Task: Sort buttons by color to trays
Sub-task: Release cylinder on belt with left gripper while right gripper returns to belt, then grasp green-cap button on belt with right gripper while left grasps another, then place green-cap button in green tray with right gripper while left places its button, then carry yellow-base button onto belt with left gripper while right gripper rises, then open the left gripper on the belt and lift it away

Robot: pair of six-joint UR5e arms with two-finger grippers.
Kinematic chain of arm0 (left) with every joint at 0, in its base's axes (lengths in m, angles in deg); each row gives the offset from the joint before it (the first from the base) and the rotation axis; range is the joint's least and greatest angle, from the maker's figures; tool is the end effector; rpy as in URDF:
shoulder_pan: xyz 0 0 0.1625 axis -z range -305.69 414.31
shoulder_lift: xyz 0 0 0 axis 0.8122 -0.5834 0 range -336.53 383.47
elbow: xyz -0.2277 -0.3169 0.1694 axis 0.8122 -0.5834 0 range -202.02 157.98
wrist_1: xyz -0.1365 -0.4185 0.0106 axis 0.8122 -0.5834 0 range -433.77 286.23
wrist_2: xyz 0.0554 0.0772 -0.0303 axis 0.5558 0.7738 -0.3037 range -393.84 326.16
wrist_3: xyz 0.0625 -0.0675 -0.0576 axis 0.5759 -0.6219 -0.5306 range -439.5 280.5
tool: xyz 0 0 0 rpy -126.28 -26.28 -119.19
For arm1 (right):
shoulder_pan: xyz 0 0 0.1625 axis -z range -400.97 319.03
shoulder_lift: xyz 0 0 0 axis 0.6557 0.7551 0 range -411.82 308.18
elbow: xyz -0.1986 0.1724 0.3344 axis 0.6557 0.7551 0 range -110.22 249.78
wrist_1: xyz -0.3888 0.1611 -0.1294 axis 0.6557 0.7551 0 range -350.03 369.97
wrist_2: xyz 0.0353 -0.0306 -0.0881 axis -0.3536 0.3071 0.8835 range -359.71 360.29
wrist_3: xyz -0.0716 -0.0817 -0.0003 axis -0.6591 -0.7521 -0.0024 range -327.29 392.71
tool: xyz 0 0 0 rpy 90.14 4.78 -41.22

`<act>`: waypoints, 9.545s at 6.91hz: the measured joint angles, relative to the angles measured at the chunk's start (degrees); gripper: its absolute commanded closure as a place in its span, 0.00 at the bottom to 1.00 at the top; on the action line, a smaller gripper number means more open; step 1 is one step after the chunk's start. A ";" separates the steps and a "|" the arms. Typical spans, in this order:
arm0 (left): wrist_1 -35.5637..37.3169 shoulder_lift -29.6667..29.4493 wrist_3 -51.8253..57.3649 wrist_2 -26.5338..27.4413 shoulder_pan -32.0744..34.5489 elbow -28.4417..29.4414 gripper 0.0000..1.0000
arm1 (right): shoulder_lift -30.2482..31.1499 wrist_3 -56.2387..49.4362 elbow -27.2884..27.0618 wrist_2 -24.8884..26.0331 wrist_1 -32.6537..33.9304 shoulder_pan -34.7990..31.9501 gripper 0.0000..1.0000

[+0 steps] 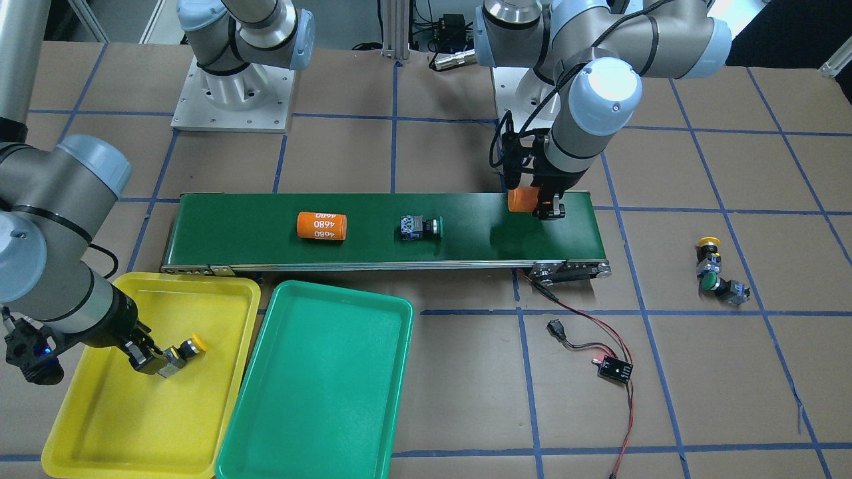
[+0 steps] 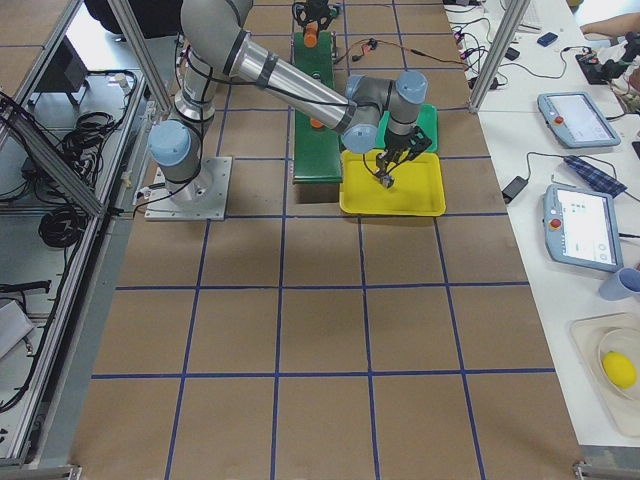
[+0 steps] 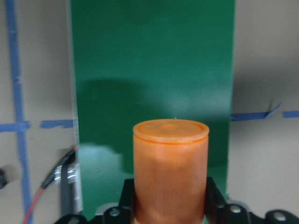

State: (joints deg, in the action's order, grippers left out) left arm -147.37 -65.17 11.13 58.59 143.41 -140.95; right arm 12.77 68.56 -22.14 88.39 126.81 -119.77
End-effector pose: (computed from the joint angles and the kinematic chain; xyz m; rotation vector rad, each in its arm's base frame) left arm -0.1217 -0.4407 0.2679 -2.1357 -2.1368 -0.2519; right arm 0.0072 -0.6683 0.2447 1.2419 2.8522 0.0239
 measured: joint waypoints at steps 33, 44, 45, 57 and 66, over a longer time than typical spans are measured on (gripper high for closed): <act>1.58 -7.84 9.26 -2.12 -6.62 6.54 0.83 | 15.36 43.44 -24.62 -1.01 10.82 -21.88 1.00; 19.22 -8.64 0.15 -2.31 -38.38 -1.56 0.00 | 0.91 40.79 -6.71 0.51 15.24 -20.35 0.96; 24.02 -11.21 -2.88 -2.32 -40.53 -1.52 0.00 | 0.49 39.50 -7.31 0.69 15.25 -20.47 0.73; 23.72 -10.88 1.79 -1.54 -36.52 -1.78 1.00 | 4.43 16.95 -8.46 1.82 12.39 -20.01 0.00; 7.73 -3.48 5.19 -0.91 -7.90 -1.80 0.00 | 18.73 31.03 -8.58 1.15 -8.97 -20.92 0.00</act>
State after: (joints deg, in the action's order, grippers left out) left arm -139.64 -68.65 16.31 57.68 135.51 -142.75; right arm 31.50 99.59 -30.72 89.54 117.84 -140.69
